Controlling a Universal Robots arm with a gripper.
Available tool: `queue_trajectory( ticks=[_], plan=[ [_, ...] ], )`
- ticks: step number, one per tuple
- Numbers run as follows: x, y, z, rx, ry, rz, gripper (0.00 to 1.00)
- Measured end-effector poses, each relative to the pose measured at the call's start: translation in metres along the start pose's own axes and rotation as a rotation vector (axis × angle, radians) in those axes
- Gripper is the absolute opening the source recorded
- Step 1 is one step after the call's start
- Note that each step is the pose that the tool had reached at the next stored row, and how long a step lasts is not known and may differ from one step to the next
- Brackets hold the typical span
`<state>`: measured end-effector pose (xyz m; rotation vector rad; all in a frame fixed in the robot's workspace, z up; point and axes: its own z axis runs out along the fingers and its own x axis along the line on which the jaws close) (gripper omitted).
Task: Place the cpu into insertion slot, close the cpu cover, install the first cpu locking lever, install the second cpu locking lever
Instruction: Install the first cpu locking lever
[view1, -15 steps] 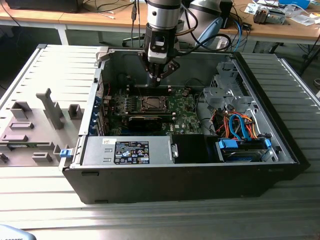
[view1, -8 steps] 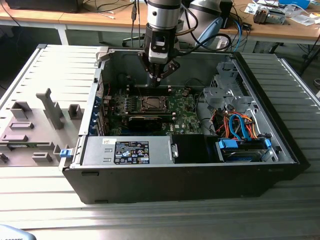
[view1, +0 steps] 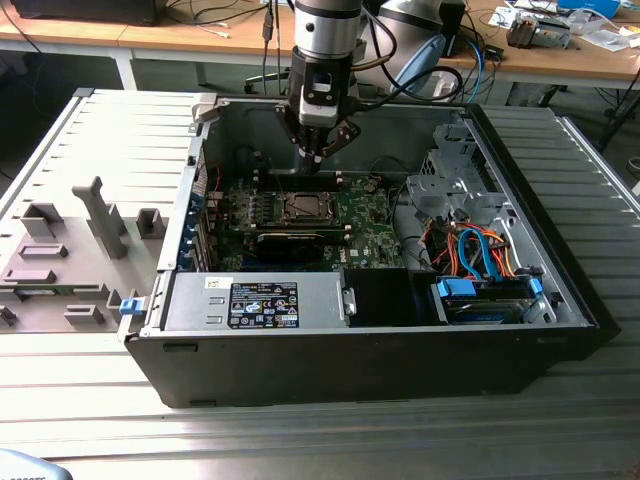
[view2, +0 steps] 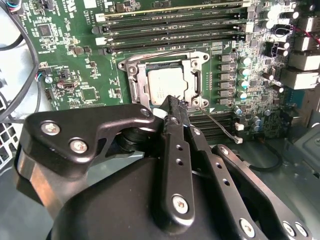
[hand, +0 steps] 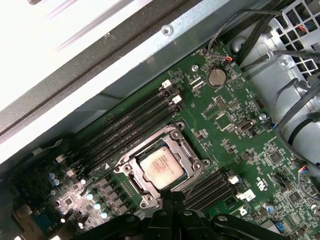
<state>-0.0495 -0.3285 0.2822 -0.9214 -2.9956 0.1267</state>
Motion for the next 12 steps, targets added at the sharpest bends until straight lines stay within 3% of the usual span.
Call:
queue_trajectory(
  ticks=[12],
  plan=[
    [0.0000,0.0000,0.0000,-0.0005,-0.0028,-0.034,0.11]
  ],
)
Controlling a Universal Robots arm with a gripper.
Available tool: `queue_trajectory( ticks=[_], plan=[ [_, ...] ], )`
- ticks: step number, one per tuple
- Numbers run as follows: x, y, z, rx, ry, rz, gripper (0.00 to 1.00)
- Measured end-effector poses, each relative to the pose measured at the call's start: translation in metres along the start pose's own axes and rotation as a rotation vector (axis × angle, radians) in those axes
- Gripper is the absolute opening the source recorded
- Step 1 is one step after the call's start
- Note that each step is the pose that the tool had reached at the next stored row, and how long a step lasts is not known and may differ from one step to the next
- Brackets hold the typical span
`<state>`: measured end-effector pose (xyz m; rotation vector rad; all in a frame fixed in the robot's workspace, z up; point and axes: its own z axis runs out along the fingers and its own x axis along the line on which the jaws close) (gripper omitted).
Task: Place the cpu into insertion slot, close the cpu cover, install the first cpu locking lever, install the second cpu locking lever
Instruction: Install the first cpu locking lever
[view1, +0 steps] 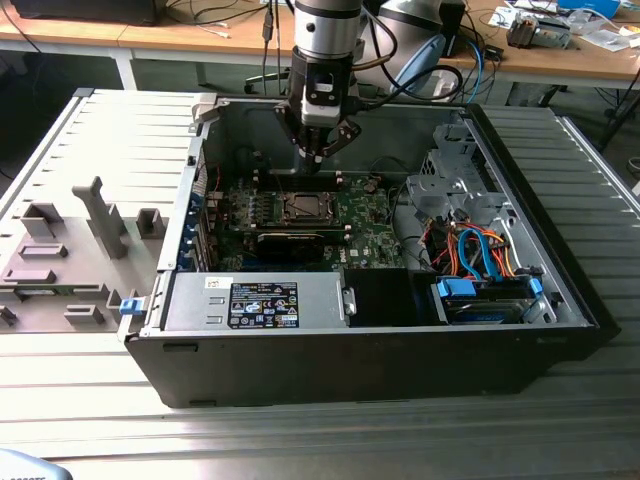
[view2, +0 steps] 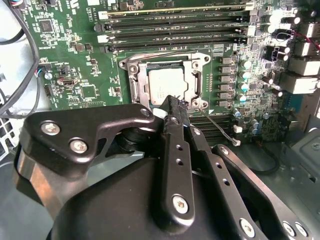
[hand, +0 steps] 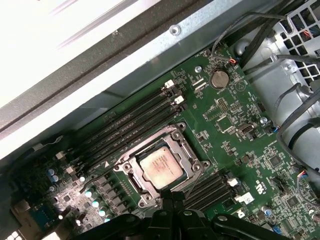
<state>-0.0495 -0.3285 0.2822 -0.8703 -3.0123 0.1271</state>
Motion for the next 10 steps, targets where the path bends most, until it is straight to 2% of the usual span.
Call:
queue_trajectory(
  ticks=[10],
  plan=[
    [0.0000,0.0000,0.0000,-0.0001,-0.0017,-0.020,0.11]
  ],
)
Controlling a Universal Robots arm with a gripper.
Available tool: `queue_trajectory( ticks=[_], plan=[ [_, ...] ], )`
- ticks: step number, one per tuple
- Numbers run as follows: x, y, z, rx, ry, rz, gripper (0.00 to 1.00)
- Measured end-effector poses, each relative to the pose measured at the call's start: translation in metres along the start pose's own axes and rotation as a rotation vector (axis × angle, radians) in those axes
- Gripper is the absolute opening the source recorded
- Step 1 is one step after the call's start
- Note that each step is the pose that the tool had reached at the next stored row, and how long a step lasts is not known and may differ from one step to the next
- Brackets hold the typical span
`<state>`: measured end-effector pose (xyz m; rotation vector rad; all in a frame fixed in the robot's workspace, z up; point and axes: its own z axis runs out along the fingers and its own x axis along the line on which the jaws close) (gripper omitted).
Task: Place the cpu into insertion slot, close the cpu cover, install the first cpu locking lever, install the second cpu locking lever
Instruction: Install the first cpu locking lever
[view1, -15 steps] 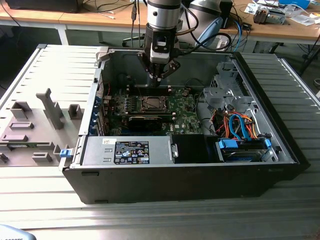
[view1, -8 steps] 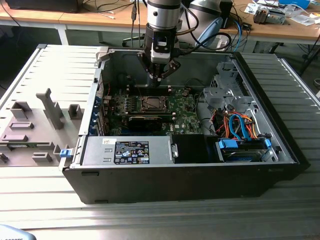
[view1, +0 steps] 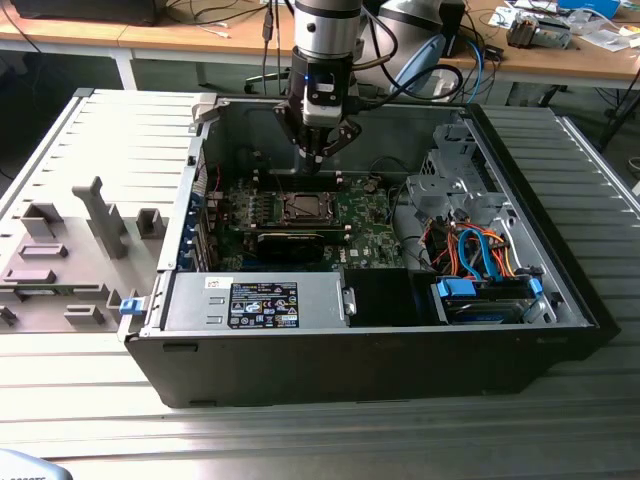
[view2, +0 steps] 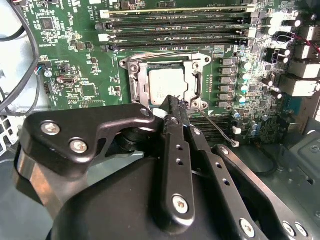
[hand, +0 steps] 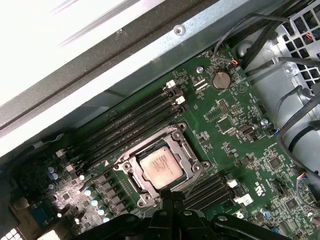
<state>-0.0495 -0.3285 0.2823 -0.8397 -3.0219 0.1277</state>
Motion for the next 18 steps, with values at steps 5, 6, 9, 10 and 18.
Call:
queue_trajectory(
  ticks=[5,6,9,10,18],
  plan=[
    [0.0000,0.0000,0.0000,-0.0003,-0.0011,-0.013,0.11],
    [0.0000,0.0000,0.0000,-0.0004,-0.0012,-0.016,0.11],
    [0.0000,0.0000,0.0000,-0.0005,-0.0020,-0.025,0.11],
    [0.0000,0.0000,0.0000,-0.0006,-0.0022,-0.027,0.11],
    [0.0000,0.0000,0.0000,-0.0010,-0.0039,-0.049,0.11]
  ],
)
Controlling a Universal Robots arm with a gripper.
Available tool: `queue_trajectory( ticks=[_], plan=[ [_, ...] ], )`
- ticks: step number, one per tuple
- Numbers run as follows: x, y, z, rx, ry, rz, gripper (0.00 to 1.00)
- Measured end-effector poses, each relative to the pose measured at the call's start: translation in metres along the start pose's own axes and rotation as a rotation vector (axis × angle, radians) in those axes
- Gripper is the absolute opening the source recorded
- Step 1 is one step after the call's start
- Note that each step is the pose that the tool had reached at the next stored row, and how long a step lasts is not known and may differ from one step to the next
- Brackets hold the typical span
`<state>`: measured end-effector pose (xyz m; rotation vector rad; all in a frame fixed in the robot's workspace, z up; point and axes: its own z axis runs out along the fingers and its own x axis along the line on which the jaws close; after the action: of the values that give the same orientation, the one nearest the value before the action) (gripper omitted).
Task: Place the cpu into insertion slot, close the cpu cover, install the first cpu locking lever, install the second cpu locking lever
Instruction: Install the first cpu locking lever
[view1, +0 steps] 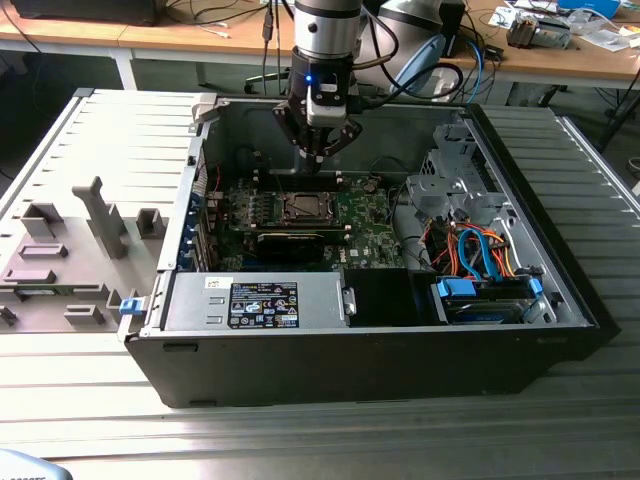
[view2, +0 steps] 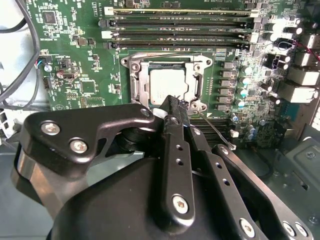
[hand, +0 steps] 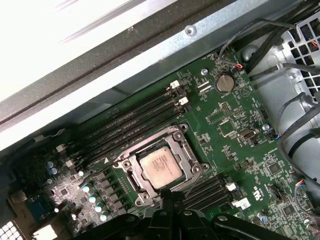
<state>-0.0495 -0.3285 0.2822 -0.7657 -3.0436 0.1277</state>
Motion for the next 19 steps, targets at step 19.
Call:
queue_trajectory(
  ticks=[19],
  plan=[
    [0.0000,0.0001,0.0000,-0.0007,-0.0030,-0.038,0.11]
  ],
)
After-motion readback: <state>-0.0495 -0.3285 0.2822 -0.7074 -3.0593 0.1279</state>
